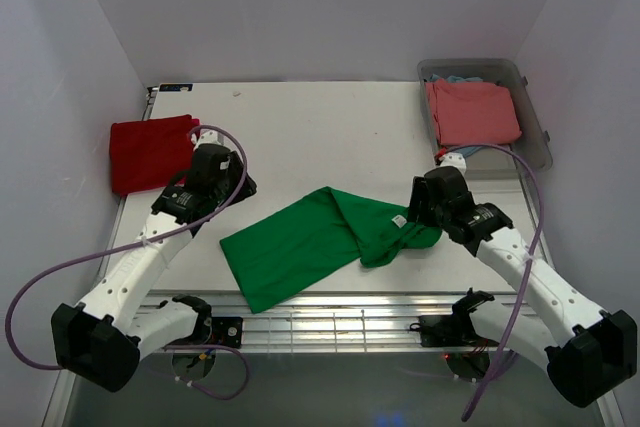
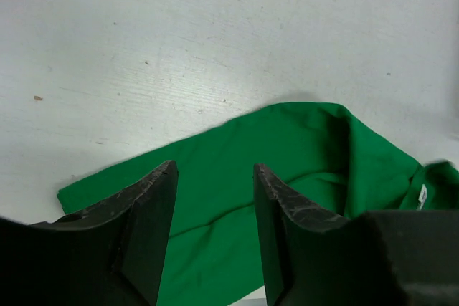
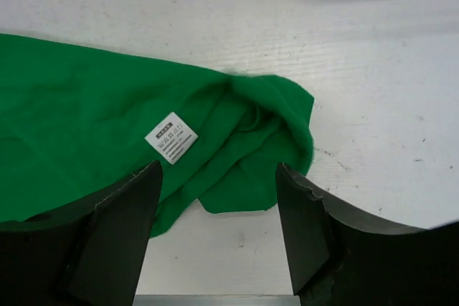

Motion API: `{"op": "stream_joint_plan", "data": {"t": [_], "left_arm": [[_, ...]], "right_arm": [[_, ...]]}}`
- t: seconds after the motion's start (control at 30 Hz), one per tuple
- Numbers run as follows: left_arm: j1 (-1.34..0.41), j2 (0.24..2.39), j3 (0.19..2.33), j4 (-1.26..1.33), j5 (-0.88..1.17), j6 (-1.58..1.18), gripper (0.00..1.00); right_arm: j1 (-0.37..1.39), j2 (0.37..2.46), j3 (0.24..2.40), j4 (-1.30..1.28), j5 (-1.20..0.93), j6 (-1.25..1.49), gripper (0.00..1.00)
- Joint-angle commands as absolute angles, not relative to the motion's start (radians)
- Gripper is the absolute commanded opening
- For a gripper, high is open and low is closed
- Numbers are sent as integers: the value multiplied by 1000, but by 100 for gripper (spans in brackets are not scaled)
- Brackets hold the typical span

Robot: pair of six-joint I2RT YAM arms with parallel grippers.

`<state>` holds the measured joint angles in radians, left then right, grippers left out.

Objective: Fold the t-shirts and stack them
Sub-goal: Move the tshirt to the center of the board

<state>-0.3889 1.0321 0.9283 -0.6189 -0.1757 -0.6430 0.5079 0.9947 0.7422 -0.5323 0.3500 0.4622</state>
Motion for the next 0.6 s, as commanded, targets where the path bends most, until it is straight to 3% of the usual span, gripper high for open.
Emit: {"op": "stream_joint_plan", "data": {"t": [0.0, 0.1, 0.2, 0.3, 0.57], "left_arm": [[-387, 1067, 928, -607, -150, -661, 55], [-390, 1091, 939, -682, -172, -675, 51], [-406, 1106, 919, -762, -213, -672, 41], [-414, 1060, 816, -762, -218, -683, 37], [-434, 1162, 781, -794, -229, -739, 37]], "right_arm": [[512, 891, 827, -523, 457, 407, 71], [517, 874, 905, -537, 324, 345, 71], [517, 877, 925, -520, 122, 354, 60], [540, 925, 872, -488, -24, 370, 54], [641, 1048, 686, -377, -107, 434, 65]]}}
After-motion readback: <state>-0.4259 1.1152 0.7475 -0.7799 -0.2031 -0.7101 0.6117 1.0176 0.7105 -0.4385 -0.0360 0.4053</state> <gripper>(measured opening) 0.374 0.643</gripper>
